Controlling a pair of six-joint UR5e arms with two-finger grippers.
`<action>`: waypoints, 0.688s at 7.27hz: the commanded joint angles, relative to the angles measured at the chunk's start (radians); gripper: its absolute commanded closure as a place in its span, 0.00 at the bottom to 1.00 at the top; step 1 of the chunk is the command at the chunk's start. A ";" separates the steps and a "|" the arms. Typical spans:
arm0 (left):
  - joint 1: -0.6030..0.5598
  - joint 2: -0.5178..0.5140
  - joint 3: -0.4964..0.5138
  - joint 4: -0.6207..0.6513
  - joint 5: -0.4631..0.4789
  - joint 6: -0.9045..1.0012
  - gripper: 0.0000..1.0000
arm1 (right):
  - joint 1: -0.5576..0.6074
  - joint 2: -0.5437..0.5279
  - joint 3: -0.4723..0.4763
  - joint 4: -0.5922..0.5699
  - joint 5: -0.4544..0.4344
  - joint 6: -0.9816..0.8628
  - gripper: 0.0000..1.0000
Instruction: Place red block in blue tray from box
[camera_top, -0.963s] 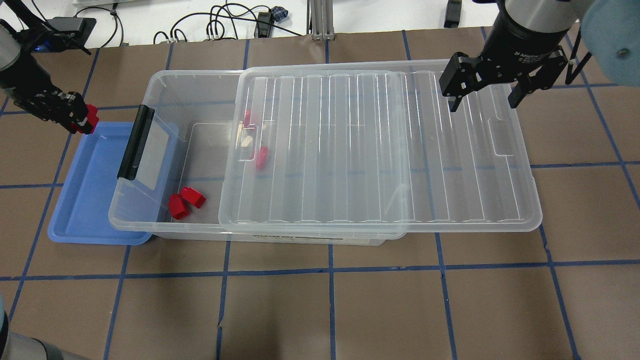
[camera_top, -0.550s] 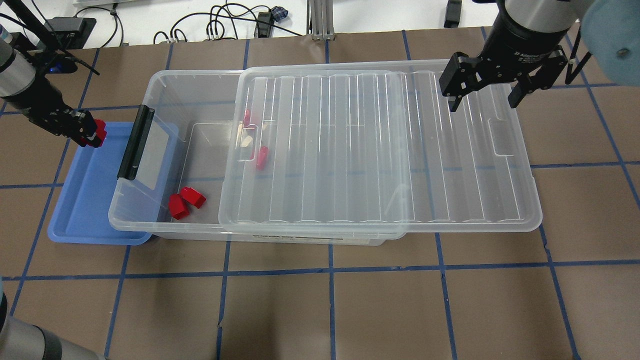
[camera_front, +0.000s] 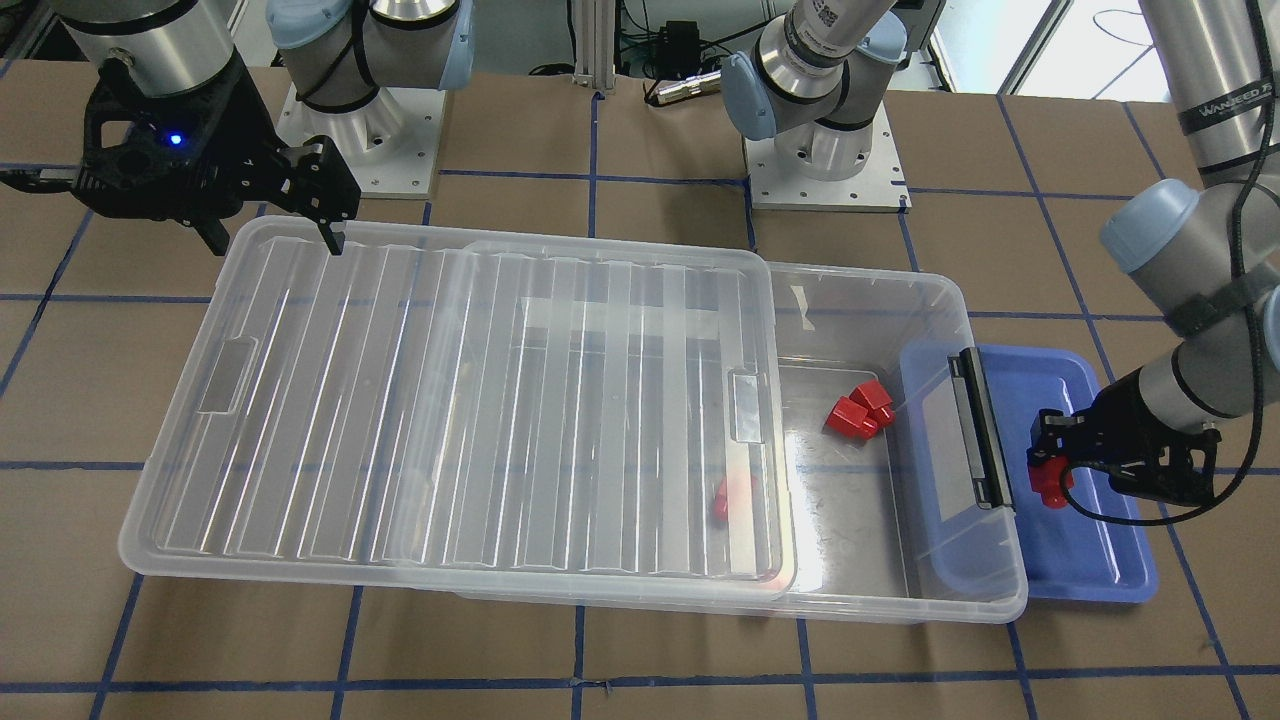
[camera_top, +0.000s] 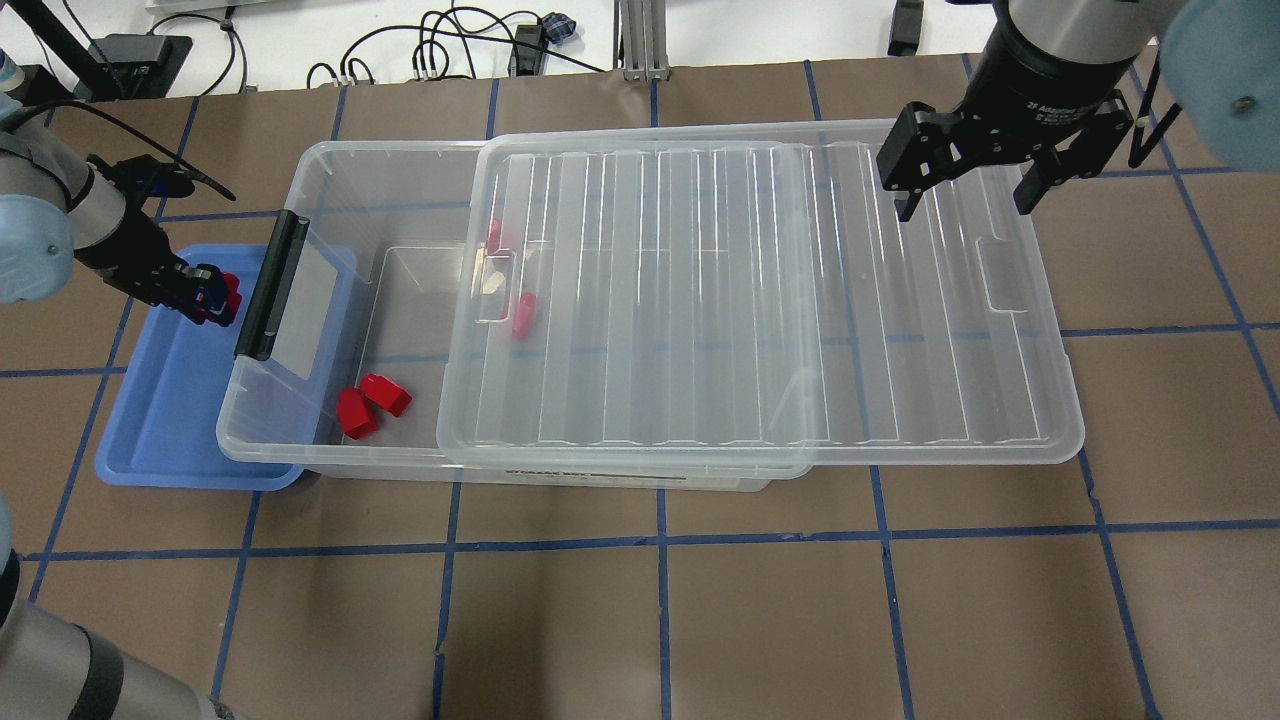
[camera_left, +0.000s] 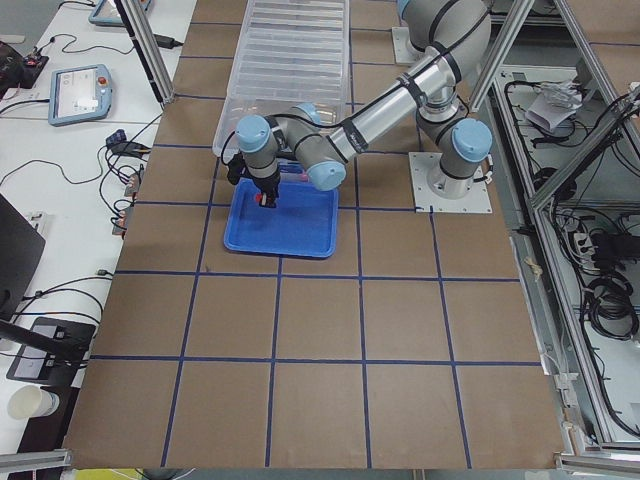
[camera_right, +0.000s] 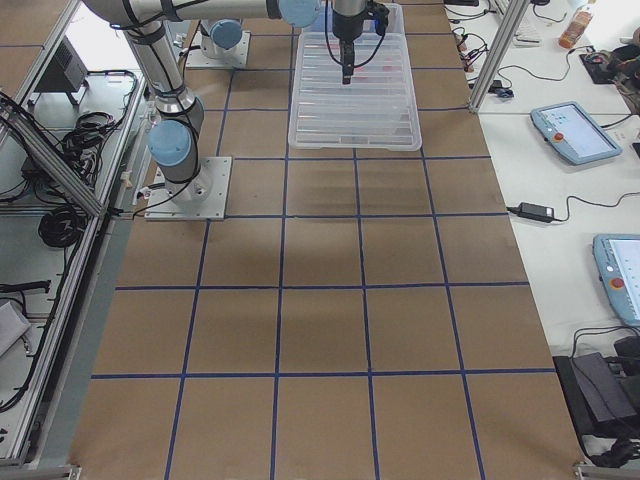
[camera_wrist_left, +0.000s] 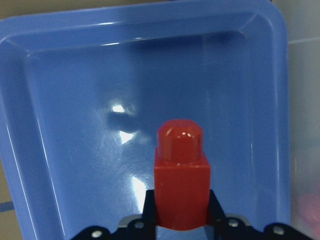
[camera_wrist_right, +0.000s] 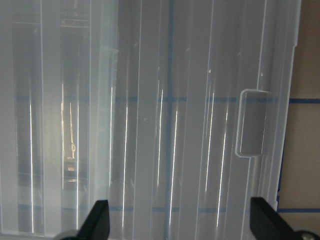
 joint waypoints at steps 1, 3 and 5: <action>0.019 -0.035 -0.005 0.071 0.005 -0.001 0.01 | -0.001 -0.001 0.001 0.001 -0.001 -0.001 0.00; 0.004 0.028 0.016 0.007 0.052 -0.012 0.00 | -0.001 -0.001 0.002 0.001 0.004 -0.001 0.00; -0.045 0.161 0.132 -0.254 0.060 -0.029 0.00 | -0.014 0.003 0.001 -0.002 0.007 -0.006 0.00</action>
